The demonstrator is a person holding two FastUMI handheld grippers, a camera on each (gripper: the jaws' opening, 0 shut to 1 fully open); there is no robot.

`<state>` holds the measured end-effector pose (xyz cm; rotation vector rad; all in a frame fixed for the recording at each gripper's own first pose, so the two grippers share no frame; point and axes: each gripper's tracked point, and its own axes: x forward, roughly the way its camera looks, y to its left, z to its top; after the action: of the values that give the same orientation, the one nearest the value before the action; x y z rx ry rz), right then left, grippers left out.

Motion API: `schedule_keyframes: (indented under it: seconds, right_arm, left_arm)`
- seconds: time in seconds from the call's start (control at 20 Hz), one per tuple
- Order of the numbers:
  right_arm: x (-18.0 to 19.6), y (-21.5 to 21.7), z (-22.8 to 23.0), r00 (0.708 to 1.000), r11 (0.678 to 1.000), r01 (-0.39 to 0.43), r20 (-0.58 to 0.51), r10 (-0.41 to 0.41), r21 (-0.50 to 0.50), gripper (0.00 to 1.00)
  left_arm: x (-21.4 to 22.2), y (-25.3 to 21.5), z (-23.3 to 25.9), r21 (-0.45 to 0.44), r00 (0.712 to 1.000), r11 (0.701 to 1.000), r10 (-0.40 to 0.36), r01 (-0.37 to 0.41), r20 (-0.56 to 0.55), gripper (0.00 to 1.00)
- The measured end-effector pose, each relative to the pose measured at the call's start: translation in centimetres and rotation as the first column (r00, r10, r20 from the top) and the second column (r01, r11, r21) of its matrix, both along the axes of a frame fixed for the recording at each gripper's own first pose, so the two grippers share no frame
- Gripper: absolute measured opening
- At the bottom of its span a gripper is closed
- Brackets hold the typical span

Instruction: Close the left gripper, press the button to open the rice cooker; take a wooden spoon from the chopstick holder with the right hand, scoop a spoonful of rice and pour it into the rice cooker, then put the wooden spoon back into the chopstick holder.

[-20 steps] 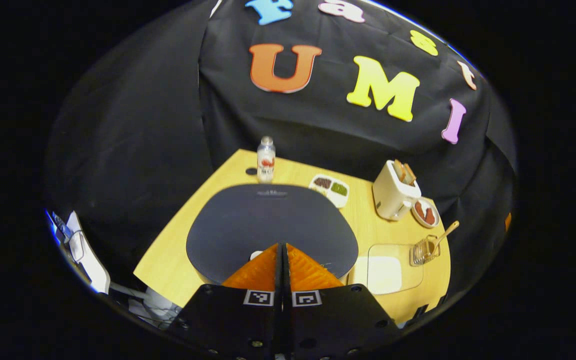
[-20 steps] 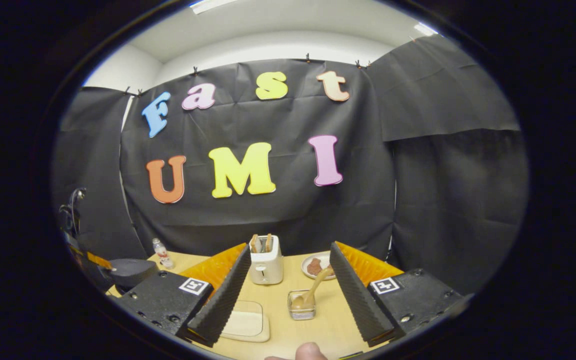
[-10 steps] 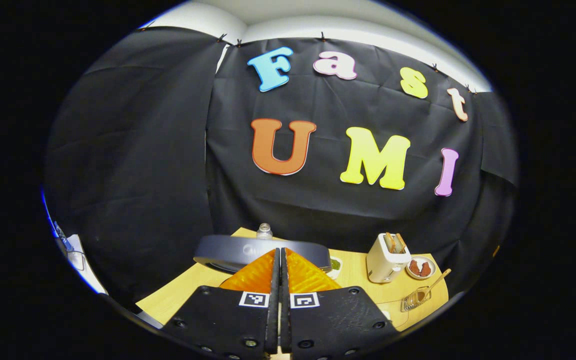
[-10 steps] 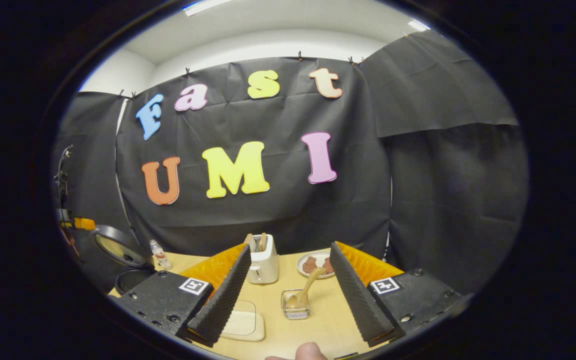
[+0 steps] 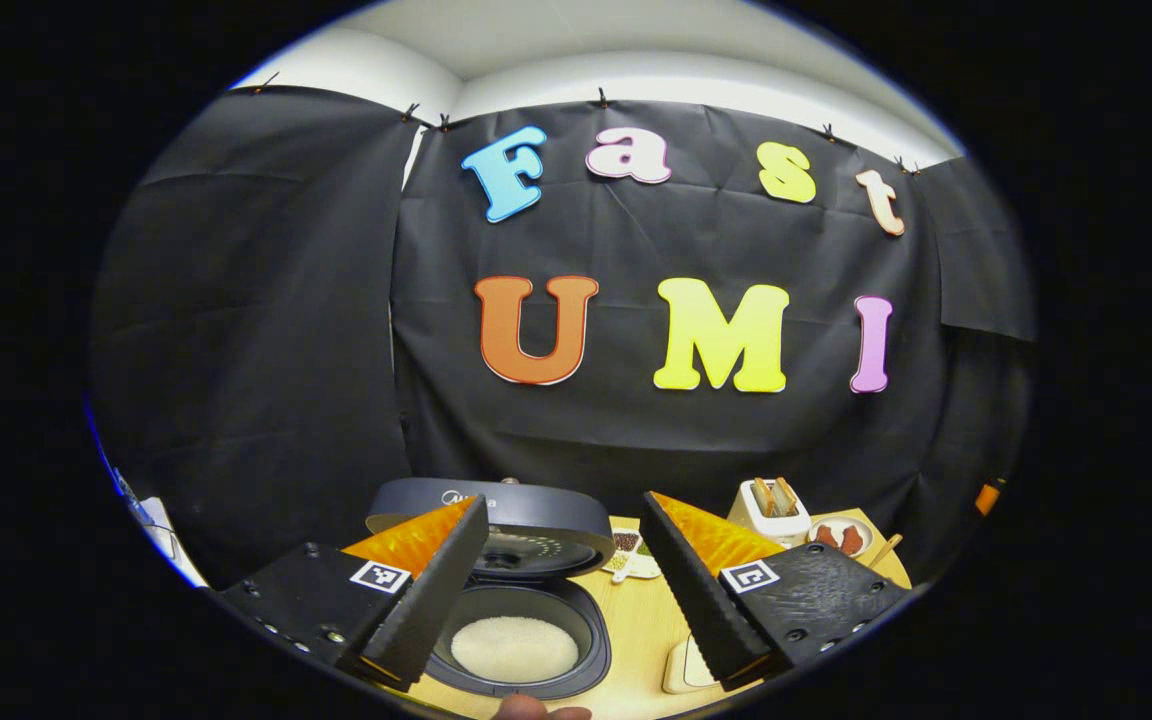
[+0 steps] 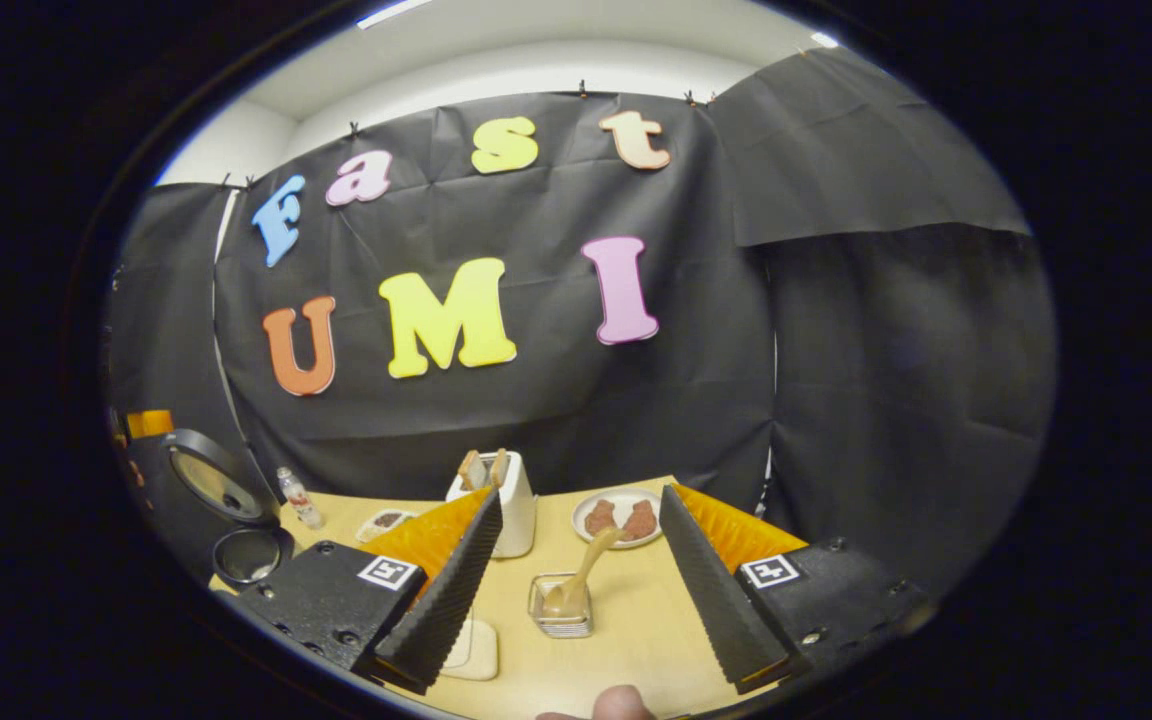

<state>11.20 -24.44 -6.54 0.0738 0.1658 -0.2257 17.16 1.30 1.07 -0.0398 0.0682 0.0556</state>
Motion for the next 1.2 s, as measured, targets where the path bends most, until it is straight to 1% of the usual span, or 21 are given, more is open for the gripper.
schedule_keyframes:
  seconds: [0.15,0.2,0.3,0.4,0.55,0.65,0.7,0.8,0.85,0.9,0.95,1.05,1.15,1.2]
  right_arm:
    - [1.9,-1.4,-3.3,0.998,0.999,-0.023,-0.064,0.025,0.034,1.0]
    - [3.0,-1.8,-4.8,0.995,0.999,-0.036,-0.089,0.039,0.041,0.99]
    - [5.0,-2.3,-7.9,0.986,0.995,-0.061,-0.149,0.071,0.073,1.0]
    - [7.3,-2.8,-11.0,0.974,0.99,-0.081,-0.204,0.103,0.116,1.0]
    - [10.2,-3.0,-15.2,0.95,0.978,-0.103,-0.272,0.151,0.183,1.0]
    - [11.7,-3.0,-17.5,0.935,0.968,-0.102,-0.311,0.172,0.229,1.0]
    - [12.4,-3.2,-18.6,0.927,0.964,-0.101,-0.327,0.181,0.246,0.95]
    - [13.6,-3.4,-20.0,0.918,0.958,-0.107,-0.344,0.199,0.267,0.94]
    - [14.3,-3.2,-20.6,0.914,0.954,-0.117,-0.347,0.212,0.276,0.96]
    - [15.1,-2.9,-21.3,0.909,0.951,-0.125,-0.352,0.224,0.283,0.93]
    - [15.7,-2.8,-21.9,0.904,0.947,-0.129,-0.357,0.234,0.293,0.79]
    - [16.5,-2.2,-22.7,0.896,0.936,-0.133,-0.365,0.254,0.325,0.75]
    - [16.9,-1.7,-22.6,0.894,0.931,-0.141,-0.362,0.266,0.337,0.53]
    - [16.9,-1.6,-22.6,0.894,0.931,-0.143,-0.359,0.266,0.335,0.45]
  left_arm:
    - [0.0,-1.7,1.1,-0.018,1.0,1.0,-0.001,0.002,0.031,0.96]
    - [0.3,-2.2,1.1,-0.022,0.999,1.0,-0.004,0.005,0.034,0.95]
    - [0.5,-3.5,0.6,-0.021,1.0,1.0,-0.005,0.005,0.014,0.95]
    - [0.7,-4.1,0.3,-0.003,1.0,1.0,0.018,-0.018,0.006,0.95]
    - [0.8,-5.4,0.5,0.026,0.999,0.999,0.032,-0.033,0.022,0.95]
    - [0.8,-5.9,0.7,0.013,0.998,0.998,0.054,-0.055,0.03,0.95]
    - [0.8,-6.0,0.6,0.009,0.998,0.998,0.065,-0.065,0.023,0.94]
    - [0.9,-6.5,-0.3,0.014,0.997,0.997,0.078,-0.078,-0.002,0.95]
    - [0.9,-6.7,-0.6,0.018,0.997,0.997,0.081,-0.081,-0.015,0.95]
    - [1.0,-7.0,-0.9,0.02,0.996,0.996,0.082,-0.081,-0.028,0.95]
    - [0.9,-7.2,-1.0,0.021,0.996,0.996,0.083,-0.082,-0.041,0.95]
    - [0.8,-7.3,-1.3,0.026,0.995,0.996,0.088,-0.086,-0.056,0.95]
    - [0.8,-7.4,-1.6,0.027,0.994,0.996,0.085,-0.083,-0.066,0.95]
    - [0.8,-7.5,-1.5,0.027,0.994,0.996,0.082,-0.08,-0.069,0.95]
